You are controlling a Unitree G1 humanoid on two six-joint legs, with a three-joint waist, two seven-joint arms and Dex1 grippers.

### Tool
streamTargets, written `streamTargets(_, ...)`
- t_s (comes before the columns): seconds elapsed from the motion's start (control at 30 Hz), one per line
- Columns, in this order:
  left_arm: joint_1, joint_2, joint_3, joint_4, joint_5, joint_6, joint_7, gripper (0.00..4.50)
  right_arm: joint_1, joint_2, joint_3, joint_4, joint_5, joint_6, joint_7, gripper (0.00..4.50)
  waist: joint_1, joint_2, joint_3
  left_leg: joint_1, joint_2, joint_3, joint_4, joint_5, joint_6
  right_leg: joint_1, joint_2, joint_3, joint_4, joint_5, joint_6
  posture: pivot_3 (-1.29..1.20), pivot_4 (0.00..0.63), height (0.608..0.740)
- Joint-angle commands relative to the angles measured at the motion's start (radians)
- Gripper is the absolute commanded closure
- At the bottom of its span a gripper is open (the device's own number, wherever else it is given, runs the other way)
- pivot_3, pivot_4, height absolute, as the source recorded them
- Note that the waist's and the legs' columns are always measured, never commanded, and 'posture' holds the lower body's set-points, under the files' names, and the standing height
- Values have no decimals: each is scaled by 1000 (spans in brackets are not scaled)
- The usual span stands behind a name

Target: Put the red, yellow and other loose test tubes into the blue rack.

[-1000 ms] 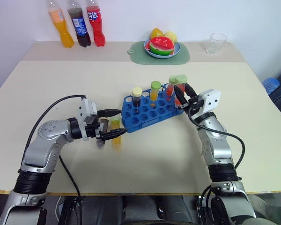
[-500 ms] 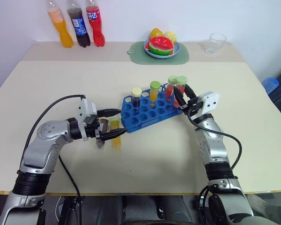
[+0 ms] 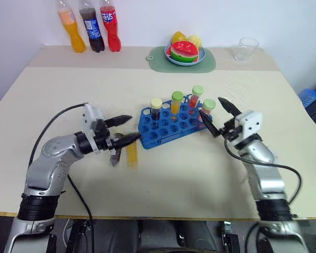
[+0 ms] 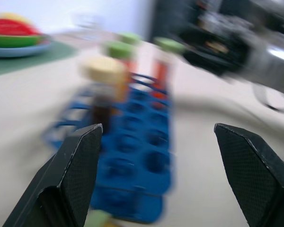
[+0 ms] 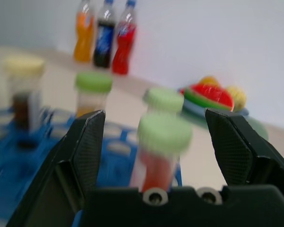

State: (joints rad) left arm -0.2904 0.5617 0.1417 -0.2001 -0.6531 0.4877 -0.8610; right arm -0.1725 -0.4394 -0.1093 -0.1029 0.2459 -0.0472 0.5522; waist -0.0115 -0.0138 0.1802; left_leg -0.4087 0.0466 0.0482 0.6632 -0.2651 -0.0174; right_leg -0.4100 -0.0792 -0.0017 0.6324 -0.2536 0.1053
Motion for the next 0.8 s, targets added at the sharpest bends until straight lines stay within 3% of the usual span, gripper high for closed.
streamTargets(0.03,-56,-25,78,-73,-91,155,198,595,84,-84,-52,-148,73,92,65,815,0,0,0,0,0,0,0,0,0,1,0,0,0,0,0,0,150,740)
streamTargets(0.13,-97,-42,126,-111,-169,298,351,595,125,-132,-78,-209,110,147,90,815,-3,-1,0,1,0,-1,0,0,0,1,0,0,0,0,0,0,150,740)
streamTargets(0.27,-234,24,219,-87,-413,802,643,595,123,-170,-96,-250,132,196,106,815,-3,-2,1,1,0,-2,1,0,0,1,1,0,0,0,0,0,150,740)
streamTargets(0.37,-376,46,256,24,-479,1097,731,595,113,-191,-90,-268,149,222,128,815,-1,-2,1,1,0,-2,0,0,0,1,2,0,0,0,1,0,150,740)
streamTargets(0.53,-501,245,26,332,-948,1127,966,595,184,-287,-60,-387,244,311,286,815,0,-3,1,1,0,-3,0,0,0,1,1,0,0,0,1,0,150,740)
streamTargets(0.63,-575,352,-190,444,-1257,1069,1117,595,219,-332,-44,-423,271,335,353,815,2,-6,3,1,0,-5,0,0,0,1,1,-1,1,0,1,0,150,740)
streamTargets(0.8,-711,368,-400,627,-1319,1104,1188,595,201,-358,11,-408,256,326,430,815,2,-7,3,1,-2,-4,0,0,-1,1,-2,0,0,-1,0,0,150,740)
